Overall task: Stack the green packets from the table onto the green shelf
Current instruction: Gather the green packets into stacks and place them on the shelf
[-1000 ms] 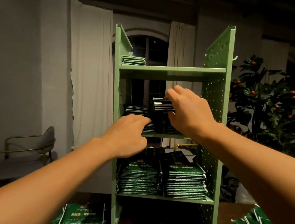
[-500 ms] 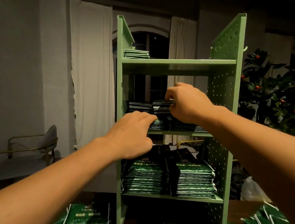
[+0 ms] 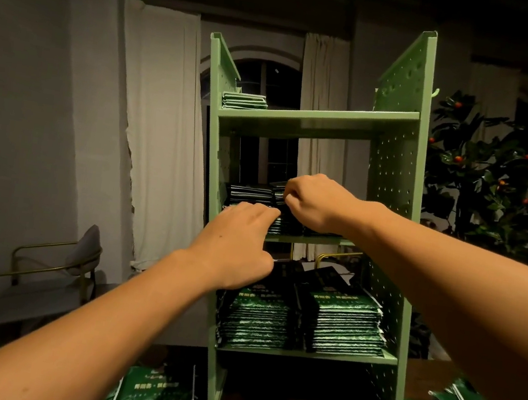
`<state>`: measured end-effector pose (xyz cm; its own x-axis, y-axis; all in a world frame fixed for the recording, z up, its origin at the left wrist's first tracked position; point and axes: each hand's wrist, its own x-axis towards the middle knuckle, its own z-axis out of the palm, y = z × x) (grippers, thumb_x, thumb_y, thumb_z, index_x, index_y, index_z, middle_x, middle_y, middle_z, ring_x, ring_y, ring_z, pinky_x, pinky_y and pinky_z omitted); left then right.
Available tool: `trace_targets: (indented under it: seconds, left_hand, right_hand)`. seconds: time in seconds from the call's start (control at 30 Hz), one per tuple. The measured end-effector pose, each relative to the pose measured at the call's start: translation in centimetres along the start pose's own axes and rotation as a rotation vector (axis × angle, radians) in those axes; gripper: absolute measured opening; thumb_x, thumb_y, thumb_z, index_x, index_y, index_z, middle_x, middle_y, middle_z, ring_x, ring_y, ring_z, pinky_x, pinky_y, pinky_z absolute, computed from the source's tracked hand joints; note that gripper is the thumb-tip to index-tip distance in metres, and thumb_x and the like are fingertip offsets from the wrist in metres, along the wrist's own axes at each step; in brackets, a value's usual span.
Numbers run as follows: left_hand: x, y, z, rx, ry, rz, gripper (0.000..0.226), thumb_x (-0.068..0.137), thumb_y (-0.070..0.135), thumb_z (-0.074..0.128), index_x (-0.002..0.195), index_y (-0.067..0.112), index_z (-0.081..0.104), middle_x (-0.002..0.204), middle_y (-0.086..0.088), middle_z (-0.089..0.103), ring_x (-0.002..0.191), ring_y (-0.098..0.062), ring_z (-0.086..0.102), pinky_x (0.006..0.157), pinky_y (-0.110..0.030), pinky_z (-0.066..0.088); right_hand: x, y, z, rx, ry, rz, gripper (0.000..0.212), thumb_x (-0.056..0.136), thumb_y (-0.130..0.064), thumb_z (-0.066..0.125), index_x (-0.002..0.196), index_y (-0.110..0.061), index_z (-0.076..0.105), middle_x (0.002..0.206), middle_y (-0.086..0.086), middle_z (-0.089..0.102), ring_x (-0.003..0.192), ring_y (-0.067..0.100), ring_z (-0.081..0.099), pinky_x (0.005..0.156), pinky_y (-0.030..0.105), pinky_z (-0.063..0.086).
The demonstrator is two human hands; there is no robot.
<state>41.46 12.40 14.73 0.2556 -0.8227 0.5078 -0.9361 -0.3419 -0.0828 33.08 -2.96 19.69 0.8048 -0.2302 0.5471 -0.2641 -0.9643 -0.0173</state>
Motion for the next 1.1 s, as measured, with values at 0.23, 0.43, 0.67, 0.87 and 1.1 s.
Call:
trace_targets:
  seconds: [0.23, 0.43, 0.67, 0.87, 1.1]
  left_hand:
    - [0.0, -0.1, 0.4, 0.023, 0.006, 0.016, 0.078, 0.086, 0.024, 0.056, 0.158, 0.015, 0.025, 0.16, -0.002, 0.034, 0.147, -0.02, 0.027, 0.124, -0.036, 0.019]
    - [-1.5, 0.7, -0.5, 0.084, 0.04, -0.003, 0.077, 0.089, 0.024, 0.052, 0.157, 0.014, 0.019, 0.16, -0.004, 0.028, 0.151, -0.019, 0.017, 0.127, -0.042, -0.003]
    - [-7.1, 0.3, -3.2, 0.074, -0.002, -0.078, 0.067, 0.095, 0.023, 0.047, 0.156, 0.013, 0.021, 0.159, -0.005, 0.032, 0.147, -0.022, 0.026, 0.125, -0.038, 0.011]
    - [-12.5, -1.5, -5.2, 0.106, -0.027, -0.112, 0.057, 0.097, 0.023, 0.047, 0.151, 0.014, 0.032, 0.153, -0.007, 0.042, 0.139, -0.026, 0.037, 0.116, -0.035, 0.025]
    - [-20.2, -3.2, -5.6, 0.146, -0.086, -0.212, 0.049, 0.1, 0.023, 0.045, 0.147, 0.013, 0.036, 0.148, -0.008, 0.045, 0.134, -0.027, 0.041, 0.111, -0.037, 0.03]
  right_hand:
    - [-0.1, -0.2, 0.0, -0.028, 0.066, -0.012, 0.033, 0.101, -0.026, 0.044, 0.097, -0.007, 0.071, 0.099, 0.011, 0.066, 0.088, 0.025, 0.059, 0.081, 0.041, 0.053]
    - [-3.6, -1.6, -2.0, 0.003, 0.153, -0.098, 0.028, 0.101, -0.025, 0.047, 0.099, -0.012, 0.071, 0.1, 0.003, 0.063, 0.091, 0.019, 0.058, 0.083, 0.039, 0.053]
    - [-8.0, -5.1, -3.1, 0.078, 0.092, -0.146, 0.028, 0.101, -0.023, 0.043, 0.1, -0.01, 0.067, 0.098, 0.006, 0.067, 0.088, 0.023, 0.06, 0.08, 0.044, 0.053]
    - [-10.5, -8.8, -2.9, 0.113, 0.035, -0.213, 0.027, 0.1, -0.023, 0.046, 0.091, -0.006, 0.064, 0.089, 0.011, 0.065, 0.082, 0.029, 0.058, 0.076, 0.045, 0.05]
    - [-13.7, -15.2, 0.4, 0.222, -0.123, -0.274, 0.03, 0.1, -0.044, 0.048, 0.104, -0.018, 0.064, 0.093, -0.003, 0.054, 0.088, 0.019, 0.054, 0.078, 0.035, 0.044]
